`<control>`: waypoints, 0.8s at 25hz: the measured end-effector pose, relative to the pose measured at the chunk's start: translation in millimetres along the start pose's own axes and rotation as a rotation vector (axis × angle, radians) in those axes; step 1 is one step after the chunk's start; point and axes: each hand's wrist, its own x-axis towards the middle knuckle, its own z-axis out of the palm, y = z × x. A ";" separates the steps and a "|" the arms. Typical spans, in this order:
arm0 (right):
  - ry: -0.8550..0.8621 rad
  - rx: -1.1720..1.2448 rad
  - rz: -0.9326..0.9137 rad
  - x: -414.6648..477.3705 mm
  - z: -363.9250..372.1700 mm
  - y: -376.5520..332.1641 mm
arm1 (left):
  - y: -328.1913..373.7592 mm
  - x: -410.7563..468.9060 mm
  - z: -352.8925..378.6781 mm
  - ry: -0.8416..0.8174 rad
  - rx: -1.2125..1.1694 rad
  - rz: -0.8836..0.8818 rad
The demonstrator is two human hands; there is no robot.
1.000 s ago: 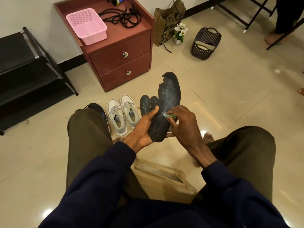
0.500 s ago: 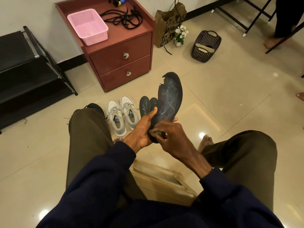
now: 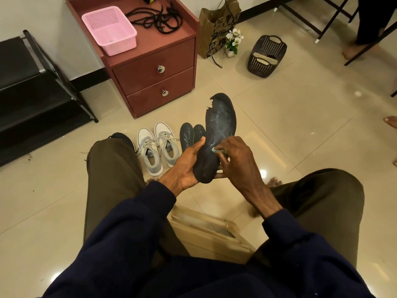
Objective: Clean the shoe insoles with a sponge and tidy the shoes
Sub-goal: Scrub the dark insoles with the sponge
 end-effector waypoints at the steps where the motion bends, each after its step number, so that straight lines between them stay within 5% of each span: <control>1: 0.021 -0.010 0.040 -3.1 -0.1 -2.7 | -1.1 0.3 0.3 0.012 0.003 0.002; 5: -0.242 0.231 -0.077 -20.0 7.3 -26.0 | -1.5 3.9 -3.0 0.058 0.010 -0.001; 10: -0.025 0.001 0.172 -8.2 -0.8 2.5 | -4.6 3.2 4.4 0.023 0.017 -0.015; 14: -0.247 0.201 -0.051 -22.8 6.0 -22.6 | -4.3 4.3 1.0 0.101 0.024 -0.002; 18: -0.021 -0.006 0.104 -6.3 -0.2 -0.7 | -6.6 4.0 3.7 0.051 0.047 -0.004; 20: -0.052 0.013 0.091 -12.9 1.2 -7.6 | -7.7 4.0 4.5 0.087 0.055 0.007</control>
